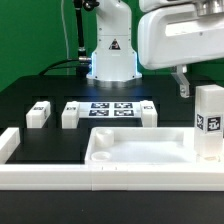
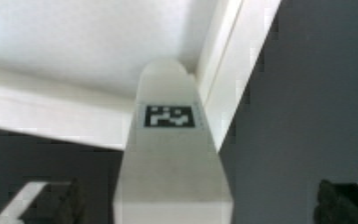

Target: Assemble desk

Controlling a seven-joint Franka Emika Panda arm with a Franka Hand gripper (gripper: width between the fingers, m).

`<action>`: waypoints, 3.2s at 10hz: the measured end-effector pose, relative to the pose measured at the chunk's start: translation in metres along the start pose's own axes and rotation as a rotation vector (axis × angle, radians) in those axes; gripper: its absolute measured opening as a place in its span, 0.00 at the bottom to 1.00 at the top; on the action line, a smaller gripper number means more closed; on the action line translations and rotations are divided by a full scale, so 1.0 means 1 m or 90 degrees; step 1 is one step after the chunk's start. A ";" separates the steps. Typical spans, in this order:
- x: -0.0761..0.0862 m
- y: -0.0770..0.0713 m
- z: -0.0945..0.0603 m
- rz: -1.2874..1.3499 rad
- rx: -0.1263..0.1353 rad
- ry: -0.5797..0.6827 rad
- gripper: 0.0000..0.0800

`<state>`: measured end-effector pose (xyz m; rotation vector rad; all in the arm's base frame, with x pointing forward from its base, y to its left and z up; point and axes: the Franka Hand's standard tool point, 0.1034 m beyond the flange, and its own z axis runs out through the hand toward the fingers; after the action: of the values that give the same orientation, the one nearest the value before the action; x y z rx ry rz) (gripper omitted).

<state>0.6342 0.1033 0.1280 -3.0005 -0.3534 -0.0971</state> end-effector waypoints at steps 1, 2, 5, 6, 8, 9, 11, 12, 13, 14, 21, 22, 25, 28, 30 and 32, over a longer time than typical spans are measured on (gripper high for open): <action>-0.003 0.002 0.003 0.010 0.011 -0.055 0.81; 0.000 0.000 0.002 0.022 0.019 -0.095 0.81; 0.006 0.001 0.004 0.045 0.017 -0.077 0.65; 0.006 0.001 0.004 0.087 0.016 -0.078 0.47; 0.007 0.000 0.004 0.167 0.011 -0.077 0.37; 0.007 0.000 0.004 0.215 0.008 -0.076 0.37; 0.012 -0.003 0.005 0.331 -0.002 -0.044 0.37; 0.012 -0.003 0.005 0.443 0.000 -0.029 0.37; 0.012 -0.003 0.006 0.556 0.005 -0.013 0.37; 0.012 -0.005 0.006 0.671 0.008 0.001 0.37; 0.012 -0.001 0.006 0.788 0.054 0.029 0.66; 0.013 -0.002 0.006 0.672 0.048 0.030 0.78; 0.011 -0.008 0.009 0.485 0.027 0.018 0.81; 0.015 0.000 0.007 0.206 0.003 0.017 0.81; 0.019 -0.006 0.018 -0.027 -0.020 0.004 0.81; 0.019 -0.004 0.017 0.010 -0.016 0.007 0.81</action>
Offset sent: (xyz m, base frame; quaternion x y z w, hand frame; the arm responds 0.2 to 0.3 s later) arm 0.0000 0.0000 0.0000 0.0000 0.0000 0.0650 0.9979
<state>0.6526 0.1137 0.1134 -3.0255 -0.3308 -0.1167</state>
